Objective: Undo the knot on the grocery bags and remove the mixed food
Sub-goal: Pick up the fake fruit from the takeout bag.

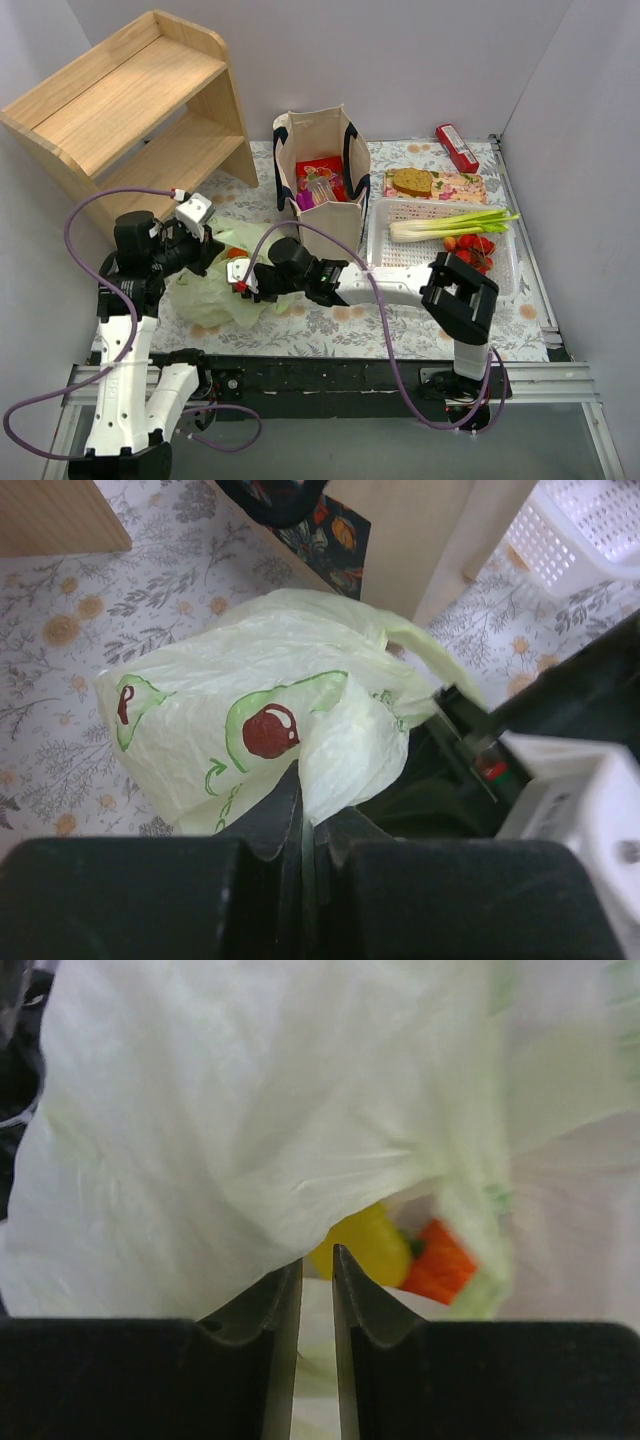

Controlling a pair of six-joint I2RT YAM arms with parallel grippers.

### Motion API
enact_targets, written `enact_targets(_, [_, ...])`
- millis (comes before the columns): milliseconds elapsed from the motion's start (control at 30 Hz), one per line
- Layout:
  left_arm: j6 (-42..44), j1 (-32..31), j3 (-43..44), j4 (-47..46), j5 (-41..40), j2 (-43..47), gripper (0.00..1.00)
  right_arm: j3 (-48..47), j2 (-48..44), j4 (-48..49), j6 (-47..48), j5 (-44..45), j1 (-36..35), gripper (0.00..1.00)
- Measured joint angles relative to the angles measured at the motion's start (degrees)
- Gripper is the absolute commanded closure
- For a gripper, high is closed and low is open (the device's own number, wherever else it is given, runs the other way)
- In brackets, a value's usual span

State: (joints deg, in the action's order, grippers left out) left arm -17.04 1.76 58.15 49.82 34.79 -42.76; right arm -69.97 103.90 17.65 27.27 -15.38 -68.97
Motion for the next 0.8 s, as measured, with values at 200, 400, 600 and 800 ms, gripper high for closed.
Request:
enact_targets(200, [-3.1,0.0,0.0,-5.8,0.1,-5.4,1.0,-0.3,3.7,-1.1,-10.4,-12.7,-1.1,0.71])
enact_targets(400, [-1.0,0.0,-2.1,-7.3,-0.3,-5.9,1.0,2.8,-0.5,-0.5,-12.1,-17.8,-1.9,0.64])
enact_targets(600, [3.3,0.0,-6.4,-8.2,-0.9,0.1,1.0,8.3,-10.5,-1.4,-10.4,-16.2,1.4,0.63])
enact_targets(800, [3.3,0.0,-5.7,-9.4,0.3,-0.6,1.0,10.0,-11.6,-1.3,-7.8,-10.2,3.6,0.68])
